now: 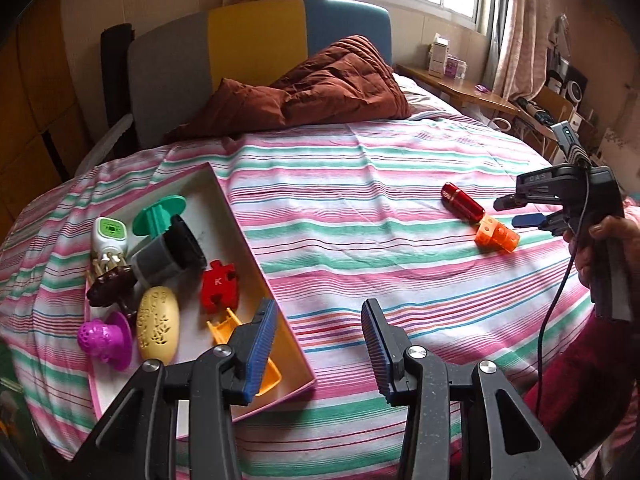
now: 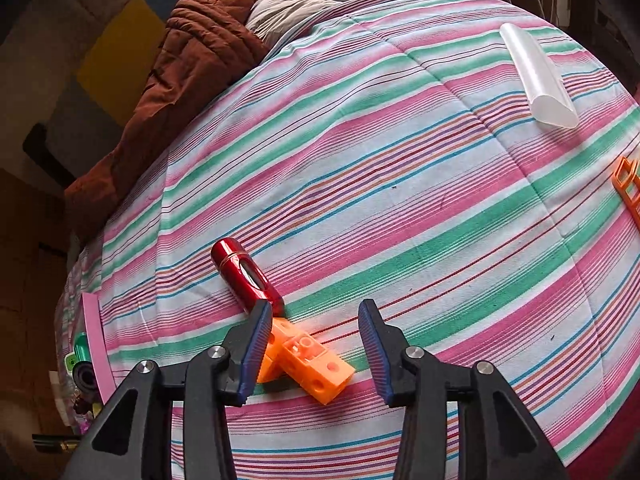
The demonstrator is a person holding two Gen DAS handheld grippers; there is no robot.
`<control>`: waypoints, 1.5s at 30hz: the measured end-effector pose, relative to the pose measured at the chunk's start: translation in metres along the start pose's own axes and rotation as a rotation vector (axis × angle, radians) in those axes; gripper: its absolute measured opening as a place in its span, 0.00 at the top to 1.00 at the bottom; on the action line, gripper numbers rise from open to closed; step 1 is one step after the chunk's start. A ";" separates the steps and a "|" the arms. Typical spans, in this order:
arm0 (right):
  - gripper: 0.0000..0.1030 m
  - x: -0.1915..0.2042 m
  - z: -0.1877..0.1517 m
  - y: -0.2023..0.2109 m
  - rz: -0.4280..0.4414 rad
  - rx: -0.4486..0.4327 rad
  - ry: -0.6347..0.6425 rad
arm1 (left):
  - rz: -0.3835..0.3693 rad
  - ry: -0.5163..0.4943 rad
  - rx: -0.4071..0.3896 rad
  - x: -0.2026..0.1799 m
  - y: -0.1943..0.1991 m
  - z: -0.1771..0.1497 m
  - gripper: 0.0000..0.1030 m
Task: Organize rigid objects
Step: 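Open the right gripper and move both grippers back toward the remaining toys, then grasp the orange cubes with the right gripper while left grasps the red cylinder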
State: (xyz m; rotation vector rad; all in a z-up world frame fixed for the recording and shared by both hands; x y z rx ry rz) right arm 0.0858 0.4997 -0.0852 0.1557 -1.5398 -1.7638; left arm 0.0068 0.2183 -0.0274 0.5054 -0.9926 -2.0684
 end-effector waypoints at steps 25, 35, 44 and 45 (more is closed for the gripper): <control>0.46 0.055 -0.032 -0.018 -0.160 0.055 0.390 | -0.047 -0.033 0.020 -0.017 -0.016 0.014 0.54; 0.58 0.033 -0.009 0.011 -0.047 -0.066 0.192 | -0.067 -0.076 0.054 -0.045 -0.044 0.036 0.53; 0.58 -0.007 0.005 0.026 -0.112 -0.135 -0.006 | -0.155 -0.086 0.130 -0.090 -0.090 0.067 0.53; 0.58 -0.013 0.006 0.028 -0.100 -0.134 -0.033 | -0.165 -0.087 0.142 -0.096 -0.097 0.071 0.53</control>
Point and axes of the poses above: each gripper's, at about its wrist camera, not at the fingertips, and y roughly against the way its jaws point, x to its left, z to its top, the point moved 3 cm from there along -y, roughly the way its jaws point, and after that the axes turned 2 degrees about x, right-handed, at the moved point
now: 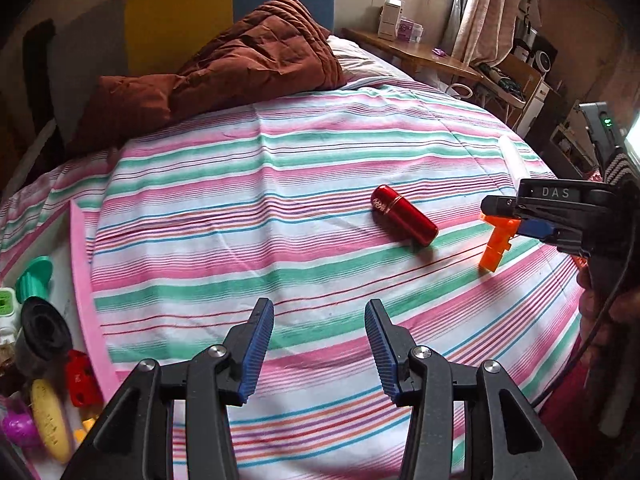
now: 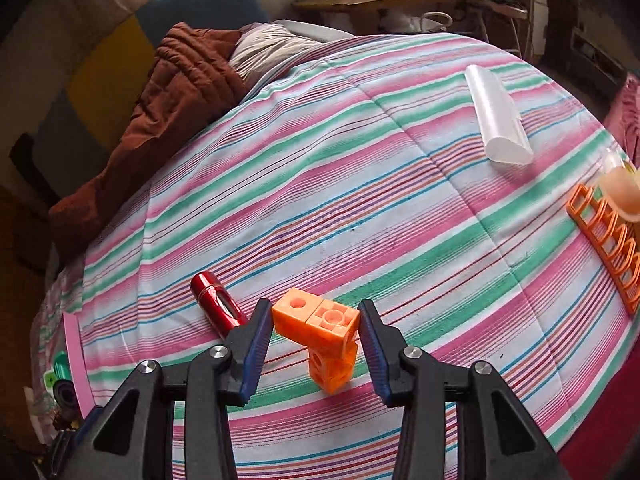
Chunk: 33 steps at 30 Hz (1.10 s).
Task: Organize rigid objects
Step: 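Grasp the orange cubes with the right gripper while left grasps the red cylinder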
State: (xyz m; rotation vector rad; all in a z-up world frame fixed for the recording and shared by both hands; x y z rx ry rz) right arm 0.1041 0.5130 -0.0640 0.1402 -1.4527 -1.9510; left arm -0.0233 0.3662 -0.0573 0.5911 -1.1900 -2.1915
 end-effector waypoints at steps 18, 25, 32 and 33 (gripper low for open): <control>0.57 -0.017 0.002 -0.015 0.023 0.072 -0.088 | -0.071 0.061 0.075 -0.058 -0.092 0.081 0.37; 0.57 -0.022 0.002 -0.019 0.010 0.085 -0.109 | -0.031 -0.018 0.071 -0.058 -0.101 0.069 0.74; 0.58 -0.010 -0.003 -0.030 0.001 0.139 -0.048 | -0.005 -0.076 0.025 -0.037 -0.067 0.017 0.74; 0.58 -0.008 -0.004 -0.032 0.006 0.148 -0.038 | -0.006 -0.078 0.019 -0.033 -0.062 0.009 0.74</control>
Point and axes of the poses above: each gripper's, at about its wrist camera, not at the fingertips, and y roughly against the way its jaws point, x to its left, z to its top, the point moved 3 cm from there along -y, roughly the way its jaws point, and after that the axes turned 2 degrees about x, right-handed, at the moved point
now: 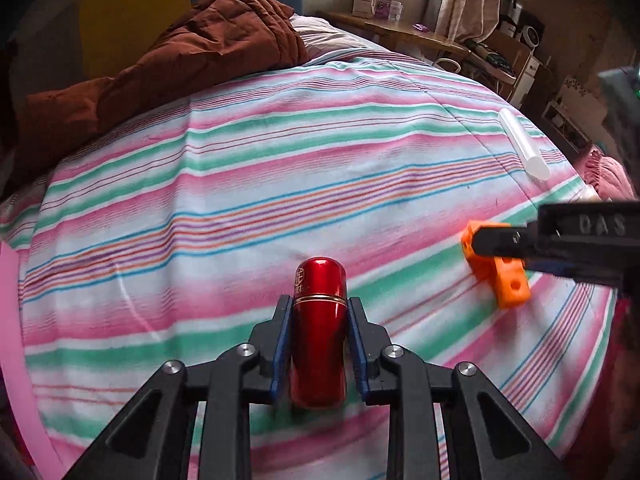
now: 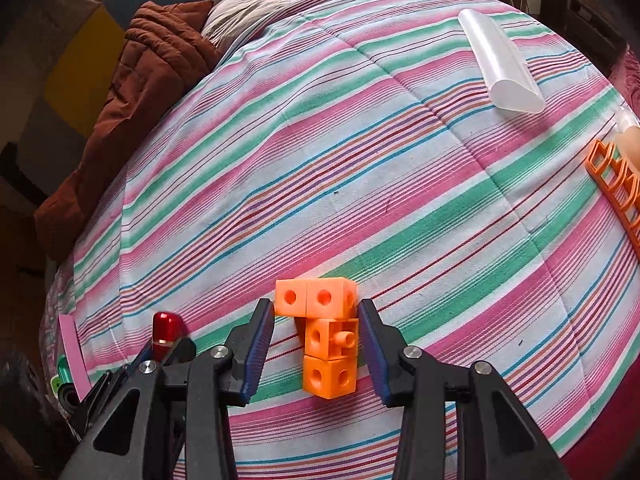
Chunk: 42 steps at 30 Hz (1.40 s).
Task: Organize rigid objects
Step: 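Grasp the orange cubes with the right gripper while left grasps the red cylinder, then lift the red cylinder with the left gripper and carry it toward the tray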
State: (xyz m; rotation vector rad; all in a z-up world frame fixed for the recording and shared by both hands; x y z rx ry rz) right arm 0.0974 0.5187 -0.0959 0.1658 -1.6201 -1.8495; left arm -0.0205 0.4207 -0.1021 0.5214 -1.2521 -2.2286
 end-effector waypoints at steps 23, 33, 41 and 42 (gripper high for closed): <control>0.60 0.022 -0.008 -0.006 0.072 0.030 0.082 | -0.049 0.044 -0.064 0.034 0.066 -0.104 0.74; 0.54 0.006 -0.001 0.000 0.115 0.005 -0.032 | -0.040 0.042 -0.081 0.034 0.064 -0.106 0.74; 0.49 0.028 -0.010 -0.010 0.042 0.046 0.117 | -0.042 0.044 -0.085 0.034 0.064 -0.106 0.73; 0.49 0.030 -0.012 -0.009 0.020 0.038 0.148 | -0.043 0.045 -0.085 0.034 0.064 -0.106 0.73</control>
Point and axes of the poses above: each gripper's, at about its wrist camera, not at the fingertips, and y roughly against the way its jaws point, x to its left, z to its top, the point moved 3 cm from there along -y, roughly the way its jaws point, and after that the axes turned 2 degrees about x, right-handed, at the moved point
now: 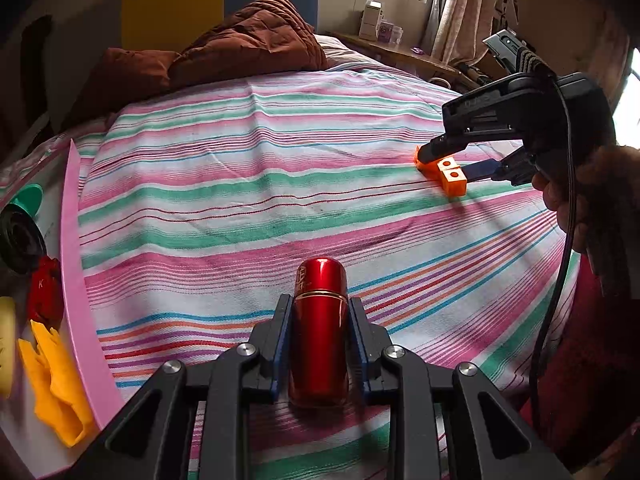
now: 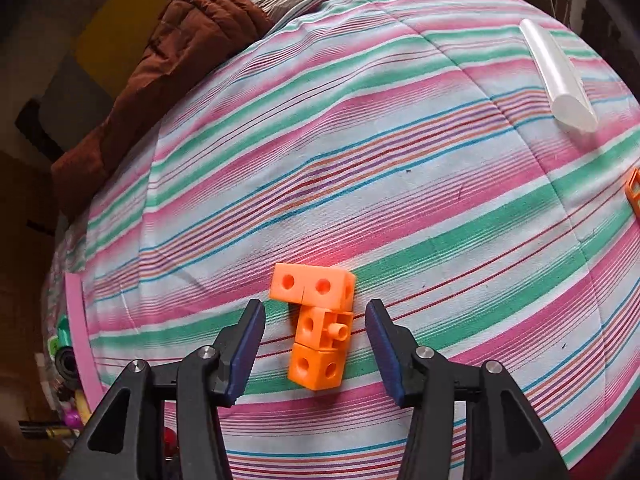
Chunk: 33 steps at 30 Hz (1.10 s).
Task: Organize rigid objects
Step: 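Lift the red cylinder with the left gripper and carry it toward the tray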
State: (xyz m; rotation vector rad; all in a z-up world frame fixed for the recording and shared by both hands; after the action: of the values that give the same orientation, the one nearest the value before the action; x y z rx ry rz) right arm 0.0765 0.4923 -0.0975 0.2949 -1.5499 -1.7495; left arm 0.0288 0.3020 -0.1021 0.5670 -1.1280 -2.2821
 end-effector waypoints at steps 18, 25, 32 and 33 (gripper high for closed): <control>0.70 0.018 -0.016 -0.006 -0.271 -0.015 0.235 | -0.010 0.022 0.030 0.000 0.007 0.002 0.75; 0.74 0.017 -0.020 -0.001 -0.296 -0.031 0.277 | -0.075 0.047 -0.002 -0.006 0.033 0.004 0.75; 0.74 0.036 -0.016 -0.012 -0.322 -0.040 0.311 | -0.053 0.061 -0.059 0.000 0.066 0.012 0.74; 0.74 0.038 -0.017 -0.013 -0.326 -0.042 0.316 | -0.039 0.059 -0.069 0.002 0.071 0.013 0.74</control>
State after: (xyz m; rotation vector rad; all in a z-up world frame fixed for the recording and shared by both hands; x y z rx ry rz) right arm 0.0564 0.4539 -0.1013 0.7999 -1.2874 -1.8681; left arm 0.0394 0.2721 -0.0368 0.6309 -1.0145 -2.3119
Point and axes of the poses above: each gripper's, at about its wrist camera, not at the fingertips, and y roughly against the way its jaws point, x to its left, z to its top, the point moved 3 cm from there along -y, roughly the way its jaws point, and after that the axes turned 2 degrees about x, right-handed, at the moved point
